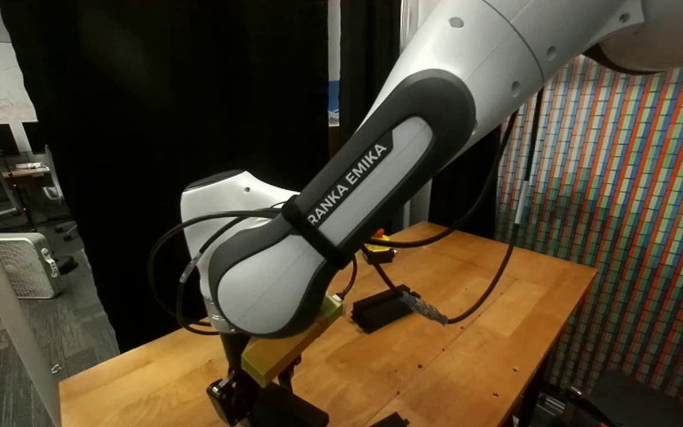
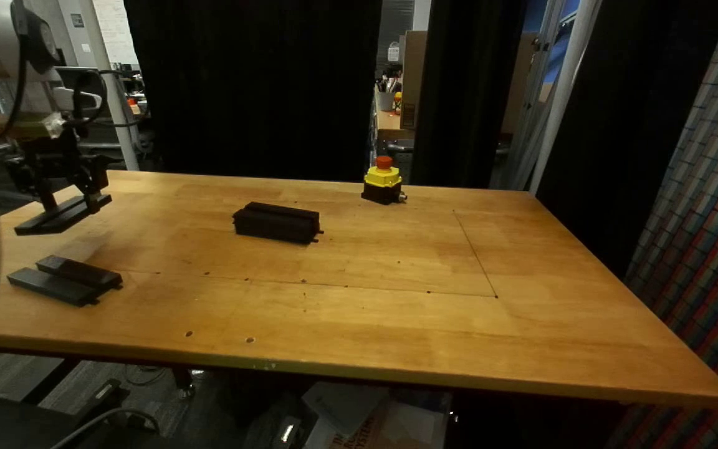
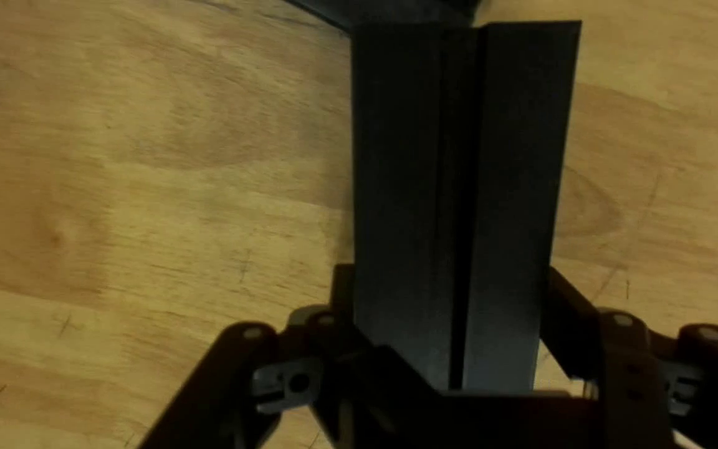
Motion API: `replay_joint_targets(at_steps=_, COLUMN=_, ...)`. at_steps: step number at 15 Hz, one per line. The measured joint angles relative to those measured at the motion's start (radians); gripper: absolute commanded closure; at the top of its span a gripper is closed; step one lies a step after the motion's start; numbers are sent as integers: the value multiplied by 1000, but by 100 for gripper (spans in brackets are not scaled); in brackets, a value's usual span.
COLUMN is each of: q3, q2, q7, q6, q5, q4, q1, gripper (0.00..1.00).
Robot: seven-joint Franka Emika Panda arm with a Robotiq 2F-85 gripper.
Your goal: Stack the black pieces together
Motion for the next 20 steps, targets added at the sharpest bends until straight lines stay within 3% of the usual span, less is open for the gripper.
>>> replay_joint_targets(at_steps=11, q3=106, q2=-228, q7=-598, q6=28, q5=-11, q4=-333, q1=-131, gripper=54)
replay_joint_targets(at_steps=20, q3=153, q2=-318, q7=-1038, q6=177, q5=26, q4=-495, q1=-155, gripper=54)
